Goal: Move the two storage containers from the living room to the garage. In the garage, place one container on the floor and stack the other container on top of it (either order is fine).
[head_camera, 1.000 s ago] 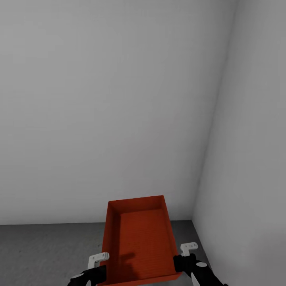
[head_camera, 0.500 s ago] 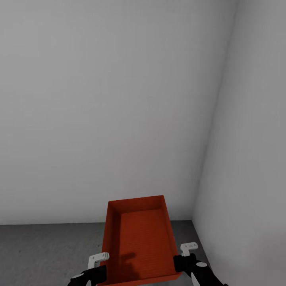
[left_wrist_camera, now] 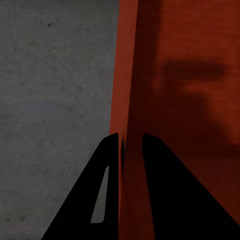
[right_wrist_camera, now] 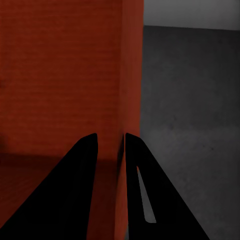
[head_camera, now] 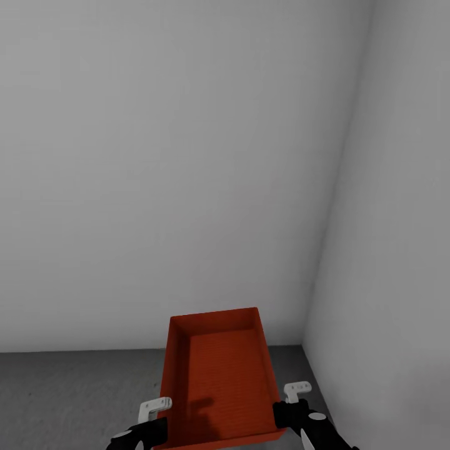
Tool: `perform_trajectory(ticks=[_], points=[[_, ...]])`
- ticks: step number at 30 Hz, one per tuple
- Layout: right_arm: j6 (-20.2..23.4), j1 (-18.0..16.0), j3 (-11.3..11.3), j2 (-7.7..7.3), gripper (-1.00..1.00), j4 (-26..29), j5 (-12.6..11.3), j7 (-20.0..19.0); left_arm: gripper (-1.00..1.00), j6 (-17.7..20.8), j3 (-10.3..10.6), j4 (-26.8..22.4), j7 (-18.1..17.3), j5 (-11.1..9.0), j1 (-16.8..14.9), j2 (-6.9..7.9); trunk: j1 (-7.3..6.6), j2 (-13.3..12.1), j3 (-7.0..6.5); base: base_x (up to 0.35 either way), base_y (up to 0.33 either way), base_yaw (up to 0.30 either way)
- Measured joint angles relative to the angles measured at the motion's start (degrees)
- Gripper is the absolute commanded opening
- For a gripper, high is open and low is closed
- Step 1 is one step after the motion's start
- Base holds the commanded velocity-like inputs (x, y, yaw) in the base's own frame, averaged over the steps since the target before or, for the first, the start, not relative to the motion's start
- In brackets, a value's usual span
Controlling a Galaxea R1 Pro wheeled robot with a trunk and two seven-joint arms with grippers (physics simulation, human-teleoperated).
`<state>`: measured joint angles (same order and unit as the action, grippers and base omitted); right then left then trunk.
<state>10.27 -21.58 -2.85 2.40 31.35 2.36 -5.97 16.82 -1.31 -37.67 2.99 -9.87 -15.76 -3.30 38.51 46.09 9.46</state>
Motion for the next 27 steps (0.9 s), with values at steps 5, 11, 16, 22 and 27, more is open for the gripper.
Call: perform_trajectory(ticks=[5, 11, 16, 22, 27], points=[[0.00, -0.01, -0.01, -0.01, -1.00, 0.00, 0.01, -0.01, -1.00, -0.02, -0.01, 0.00, 0.02, 0.00, 0.00, -0.02, 1.10, 2.01, 1.32, 0.000, 0.000, 0.000], [0.00, -0.02, -0.01, -0.02, -1.00, 0.00, 0.00, -0.03, -1.00, -0.02, 0.01, 0.00, 0.03, -0.02, 0.00, -0.02, 2.42, 4.42, 2.95, 0.000, 0.000, 0.000], [0.00, 0.00, 0.00, -0.02, -1.00, 0.00, -0.01, -0.01, -1.00, 0.00, -0.01, 0.00, 0.01, 0.02, 0.00, -0.02, 3.52, 6.43, 4.30, 0.000, 0.000, 0.000], [0.00, -0.03, -0.05, -0.02, -1.00, 0.00, -0.02, 0.00, -1.00, -0.03, 0.01, 0.00, 0.01, -0.04, 0.00, 0.00, 4.84, 8.84, 5.93, 0.000, 0.000, 0.000], [0.00, 0.01, -0.08, -0.01, -1.00, 0.00, -0.10, 0.04, -1.00, 0.02, 0.01, 0.00, -0.01, 0.01, 0.00, 0.01, 5.94, 10.85, 7.29, 0.000, 0.000, 0.000]])
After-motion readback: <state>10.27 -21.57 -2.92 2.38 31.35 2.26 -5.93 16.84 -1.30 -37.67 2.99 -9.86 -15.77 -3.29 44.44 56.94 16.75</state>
